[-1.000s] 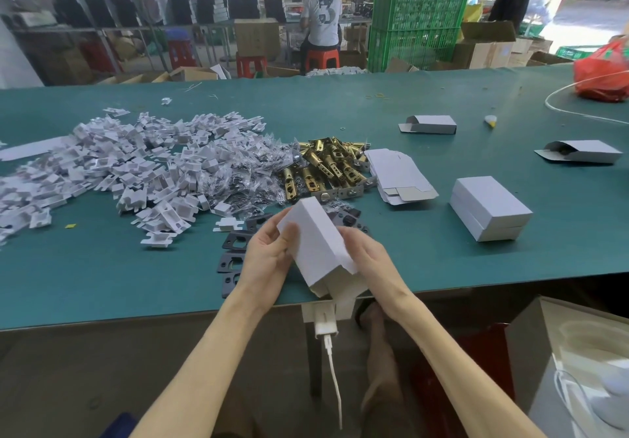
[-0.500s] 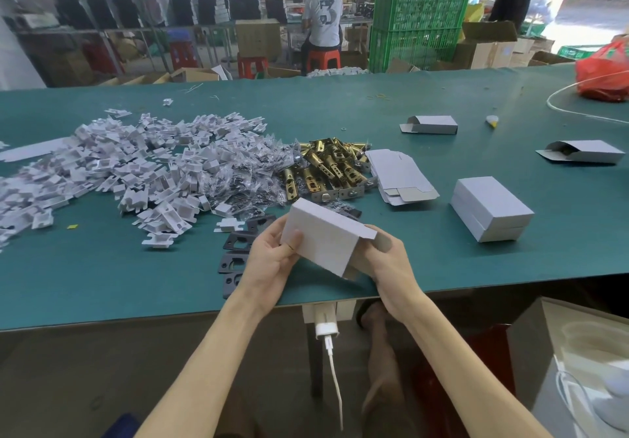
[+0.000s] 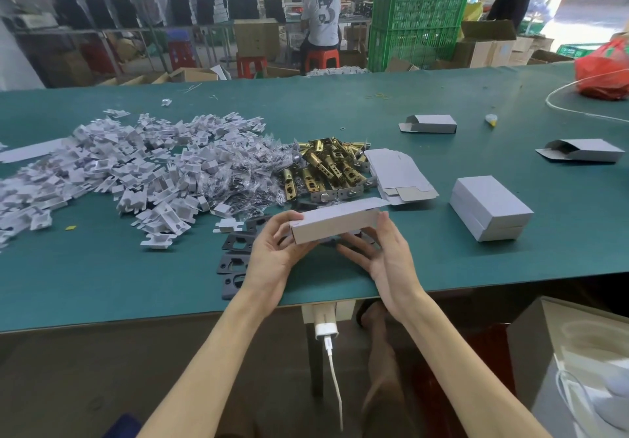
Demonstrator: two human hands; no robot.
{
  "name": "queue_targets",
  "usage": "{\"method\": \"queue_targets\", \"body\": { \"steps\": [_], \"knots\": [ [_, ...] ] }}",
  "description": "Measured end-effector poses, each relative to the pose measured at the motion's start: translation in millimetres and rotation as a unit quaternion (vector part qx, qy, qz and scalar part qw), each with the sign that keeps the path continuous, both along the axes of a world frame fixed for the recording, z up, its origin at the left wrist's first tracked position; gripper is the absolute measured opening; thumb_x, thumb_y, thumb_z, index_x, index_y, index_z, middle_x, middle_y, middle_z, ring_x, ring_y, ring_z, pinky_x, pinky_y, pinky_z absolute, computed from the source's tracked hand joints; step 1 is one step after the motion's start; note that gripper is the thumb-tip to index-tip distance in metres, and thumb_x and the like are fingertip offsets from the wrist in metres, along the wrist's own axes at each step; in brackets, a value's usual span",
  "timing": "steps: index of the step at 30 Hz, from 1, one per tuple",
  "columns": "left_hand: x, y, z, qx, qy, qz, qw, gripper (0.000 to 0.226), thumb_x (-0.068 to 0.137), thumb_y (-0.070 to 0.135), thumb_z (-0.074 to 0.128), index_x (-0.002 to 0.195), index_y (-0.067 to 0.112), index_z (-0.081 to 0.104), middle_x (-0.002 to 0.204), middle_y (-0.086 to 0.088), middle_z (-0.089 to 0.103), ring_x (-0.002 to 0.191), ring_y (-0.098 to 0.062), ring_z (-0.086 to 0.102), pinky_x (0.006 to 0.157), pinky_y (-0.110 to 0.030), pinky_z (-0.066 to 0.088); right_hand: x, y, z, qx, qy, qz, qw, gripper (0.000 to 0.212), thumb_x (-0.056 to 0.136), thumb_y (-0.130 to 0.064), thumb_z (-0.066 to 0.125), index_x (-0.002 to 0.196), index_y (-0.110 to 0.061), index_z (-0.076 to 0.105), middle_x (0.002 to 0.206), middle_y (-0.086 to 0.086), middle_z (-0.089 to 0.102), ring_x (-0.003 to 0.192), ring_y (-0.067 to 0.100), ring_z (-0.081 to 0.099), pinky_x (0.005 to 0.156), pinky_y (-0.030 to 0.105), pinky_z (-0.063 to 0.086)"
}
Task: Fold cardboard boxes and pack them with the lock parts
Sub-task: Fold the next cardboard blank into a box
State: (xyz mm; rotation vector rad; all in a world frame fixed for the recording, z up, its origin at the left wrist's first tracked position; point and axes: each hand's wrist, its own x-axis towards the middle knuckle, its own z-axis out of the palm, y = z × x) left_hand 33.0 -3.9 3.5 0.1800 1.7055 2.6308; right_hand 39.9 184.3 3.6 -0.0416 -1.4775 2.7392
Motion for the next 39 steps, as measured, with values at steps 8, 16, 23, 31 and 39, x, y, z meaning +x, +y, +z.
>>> {"method": "queue_targets", "body": {
  "steps": [8, 16, 23, 31, 39],
  "knots": [
    [-4.6, -0.6, -2.6, -0.017, -0.031, 0.021, 0.999, 0.046, 0.099, -0.013, 0.043, 0.088, 0.011, 0.081, 0.124, -0.007, 0.074, 0.118, -0.026, 0.066, 0.086, -0.031, 0.059, -4.2, 1.0, -2.1, 0.04, -0.025, -0.004, 0.999, 0.034, 0.092, -0.034, 0.069, 0.12, -0.015, 0.065, 0.11, 0.004, 0.075, 0.108, 0.023, 0.071, 0.08, 0.037, 0.061],
    [-8.3, -1.7, -7.6, -0.02, -0.048, 0.048, 0.997, 0.029, 0.107, 0.015, 0.054, 0.133, 0.009, 0.063, 0.133, -0.006, 0.069, 0.112, -0.019, 0.064, 0.093, -0.035, 0.055, -3.9, 2.3, -0.8, 0.084, -0.026, 0.042, 0.995, 0.049, 0.074, -0.028, 0.084, 0.114, -0.003, 0.071, 0.11, 0.01, 0.075, 0.104, 0.022, 0.072, 0.084, 0.04, 0.061],
    [-9.6, 1.3, -8.3, -0.031, -0.064, 0.047, 0.996, 0.034, 0.105, 0.019, 0.057, 0.139, 0.022, 0.06, 0.124, 0.003, 0.074, 0.103, -0.008, 0.069, 0.085, -0.023, 0.059, -5.5, 2.5, -6.4, 0.059, -0.026, 0.014, 0.998, 0.021, 0.087, -0.021, 0.077, 0.105, -0.012, 0.072, 0.101, 0.001, 0.076, 0.104, 0.016, 0.071, 0.081, 0.034, 0.061],
    [-8.9, 0.7, -6.4, -0.055, -0.065, 0.048, 0.995, 0.03, 0.109, 0.021, 0.05, 0.137, 0.017, 0.06, 0.121, -0.002, 0.074, 0.104, -0.009, 0.068, 0.086, -0.027, 0.059, -4.4, 1.0, -6.3, 0.074, -0.027, 0.01, 0.997, 0.022, 0.091, -0.021, 0.073, 0.111, -0.011, 0.068, 0.099, -0.003, 0.077, 0.103, 0.013, 0.071, 0.084, 0.031, 0.061],
    [-8.0, 0.6, -2.9, -0.043, -0.07, 0.034, 0.996, 0.042, 0.109, 0.017, 0.048, 0.152, 0.013, 0.049, 0.141, -0.008, 0.065, 0.115, -0.016, 0.064, 0.095, -0.035, 0.058, -2.2, 3.0, -3.6, 0.044, -0.025, 0.018, 0.999, 0.018, 0.095, -0.017, 0.068, 0.11, -0.008, 0.068, 0.107, 0.005, 0.076, 0.109, 0.018, 0.07, 0.085, 0.032, 0.06]
  ]
}}
